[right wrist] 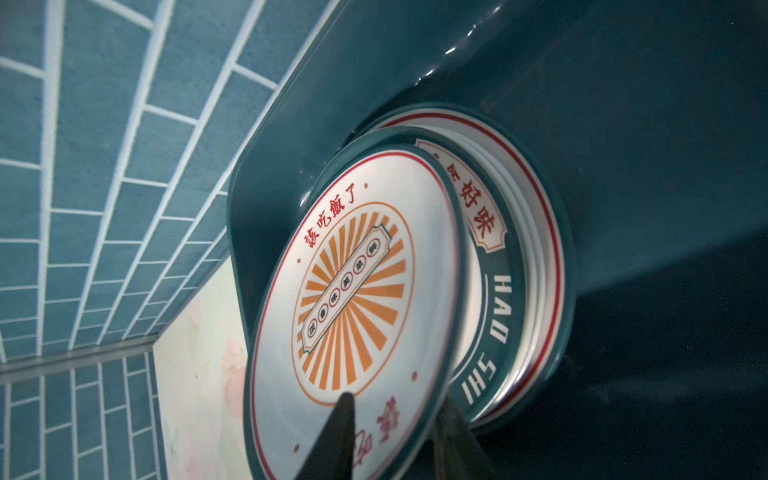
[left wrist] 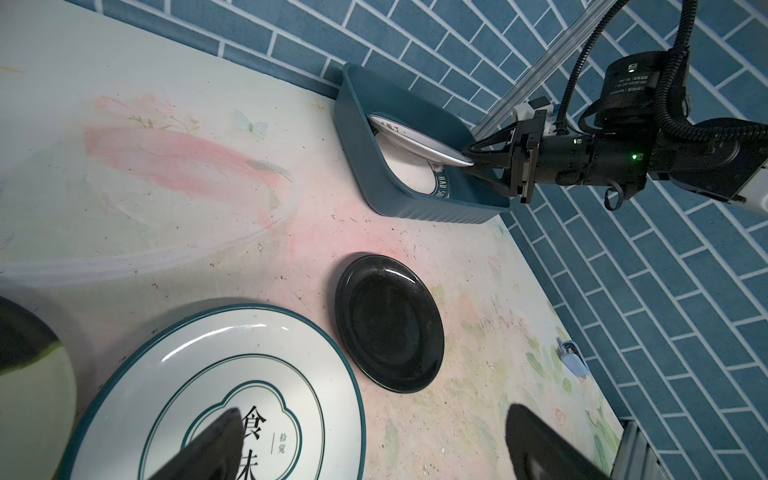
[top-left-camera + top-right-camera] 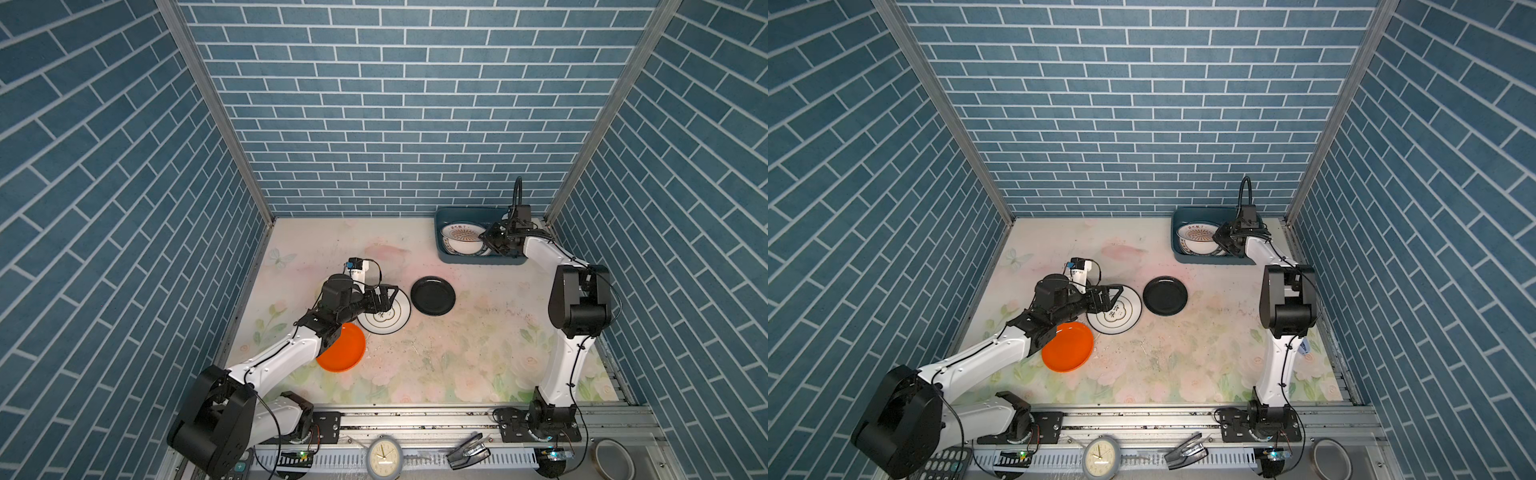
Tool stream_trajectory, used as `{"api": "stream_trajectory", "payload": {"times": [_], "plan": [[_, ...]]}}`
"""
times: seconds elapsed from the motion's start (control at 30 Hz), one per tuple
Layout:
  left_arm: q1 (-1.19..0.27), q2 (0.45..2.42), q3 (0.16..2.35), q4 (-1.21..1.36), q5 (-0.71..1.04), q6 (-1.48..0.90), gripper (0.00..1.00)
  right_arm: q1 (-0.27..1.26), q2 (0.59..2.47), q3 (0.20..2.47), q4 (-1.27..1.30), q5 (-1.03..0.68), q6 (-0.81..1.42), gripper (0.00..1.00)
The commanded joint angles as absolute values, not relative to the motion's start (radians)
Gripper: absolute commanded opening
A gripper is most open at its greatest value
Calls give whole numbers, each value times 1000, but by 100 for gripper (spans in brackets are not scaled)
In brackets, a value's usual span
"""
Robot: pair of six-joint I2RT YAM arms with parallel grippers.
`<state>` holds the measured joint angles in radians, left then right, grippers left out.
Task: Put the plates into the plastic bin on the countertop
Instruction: 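Lower the plate against the stacked plates and open the right gripper, then withdraw the right gripper from the bin toward the robot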
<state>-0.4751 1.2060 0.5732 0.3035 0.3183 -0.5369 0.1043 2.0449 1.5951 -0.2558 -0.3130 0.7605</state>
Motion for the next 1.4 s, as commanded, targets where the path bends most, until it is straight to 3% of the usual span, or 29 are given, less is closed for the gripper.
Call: {"api": "stream_trajectory", "payload": {"times": [0.0, 0.37, 0.73, 1.37], "plan": [[-471, 1191, 561, 301, 308, -522, 99, 109, 2049, 1620, -261, -331, 738, 44], [-471, 1191, 562, 295, 304, -521, 100, 109, 2020, 1604, -286, -311, 721, 67], [-469, 1197, 563, 287, 286, -518, 100, 110, 1884, 1531, -275, -291, 705, 67], [-470, 1200, 580, 201, 183, -480, 100, 135, 1404, 1088, -174, -337, 724, 69]]}}
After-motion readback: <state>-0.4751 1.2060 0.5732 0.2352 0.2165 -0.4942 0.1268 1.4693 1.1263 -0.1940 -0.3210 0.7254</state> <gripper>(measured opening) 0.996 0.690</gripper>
